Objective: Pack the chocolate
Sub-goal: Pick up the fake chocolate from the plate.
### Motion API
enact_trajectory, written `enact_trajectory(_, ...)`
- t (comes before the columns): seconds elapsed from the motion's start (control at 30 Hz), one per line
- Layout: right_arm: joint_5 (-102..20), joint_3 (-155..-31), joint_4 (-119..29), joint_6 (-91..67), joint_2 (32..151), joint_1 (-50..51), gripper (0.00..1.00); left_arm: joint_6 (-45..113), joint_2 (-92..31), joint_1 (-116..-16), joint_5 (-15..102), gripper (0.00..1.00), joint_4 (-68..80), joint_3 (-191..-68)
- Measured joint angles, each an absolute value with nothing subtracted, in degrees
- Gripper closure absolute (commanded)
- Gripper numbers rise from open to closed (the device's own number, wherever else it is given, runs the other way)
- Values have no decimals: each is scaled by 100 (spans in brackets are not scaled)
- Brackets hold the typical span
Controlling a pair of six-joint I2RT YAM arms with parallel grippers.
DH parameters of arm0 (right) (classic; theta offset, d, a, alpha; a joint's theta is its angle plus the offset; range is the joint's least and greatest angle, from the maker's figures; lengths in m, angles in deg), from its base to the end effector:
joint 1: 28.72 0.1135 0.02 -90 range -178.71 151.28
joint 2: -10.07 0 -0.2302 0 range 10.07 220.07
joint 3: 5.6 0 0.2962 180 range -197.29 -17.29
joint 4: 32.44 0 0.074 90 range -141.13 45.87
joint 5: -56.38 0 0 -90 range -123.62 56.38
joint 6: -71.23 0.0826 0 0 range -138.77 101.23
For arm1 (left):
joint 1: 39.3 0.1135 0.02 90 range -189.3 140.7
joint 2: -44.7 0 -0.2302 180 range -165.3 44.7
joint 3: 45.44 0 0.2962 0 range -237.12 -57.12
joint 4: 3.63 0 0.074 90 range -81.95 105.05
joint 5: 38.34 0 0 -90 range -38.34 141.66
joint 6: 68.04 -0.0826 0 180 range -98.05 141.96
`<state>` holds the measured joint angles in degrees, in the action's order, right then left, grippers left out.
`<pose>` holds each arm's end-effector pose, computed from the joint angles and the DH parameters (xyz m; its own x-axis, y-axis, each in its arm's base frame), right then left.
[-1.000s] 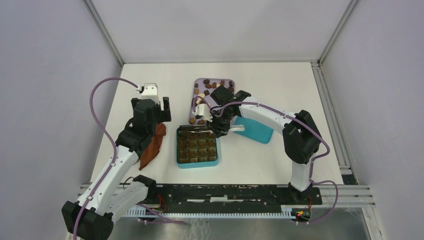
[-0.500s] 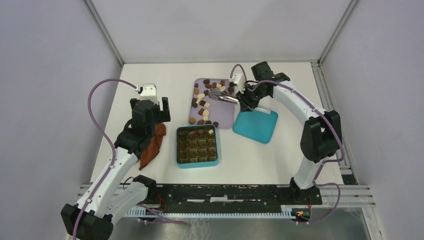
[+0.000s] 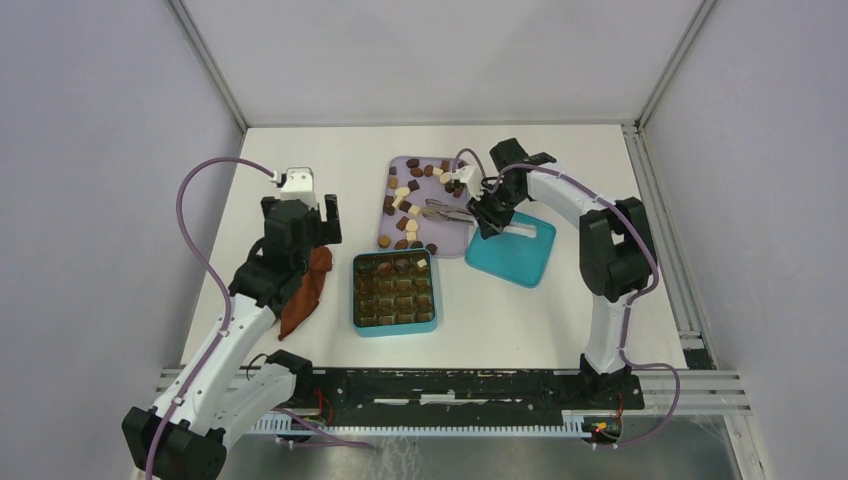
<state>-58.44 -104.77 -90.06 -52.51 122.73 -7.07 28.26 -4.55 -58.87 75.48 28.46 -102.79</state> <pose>0.4008 0.1964 0.1159 -0.4751 -0.7310 -0.4898 -0.8719 0.4659 0.1504 0.2935 -0.0689 0.2688 -0.3763 0.0272 -0.9261 -0.0830 0.9946 0.0630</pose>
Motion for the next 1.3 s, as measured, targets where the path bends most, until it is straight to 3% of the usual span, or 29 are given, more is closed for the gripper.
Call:
enact_trajectory(0.47,-5709,-11349,-9192,-5248,12951,-584,58,2826,-488,-5887,7508,8,2837,-10279)
enact_trajectory(1.3,-6006,-11646,-9491,-5246,13159,-409,56,2826,-490,-5887,7504,8,2802,-10279)
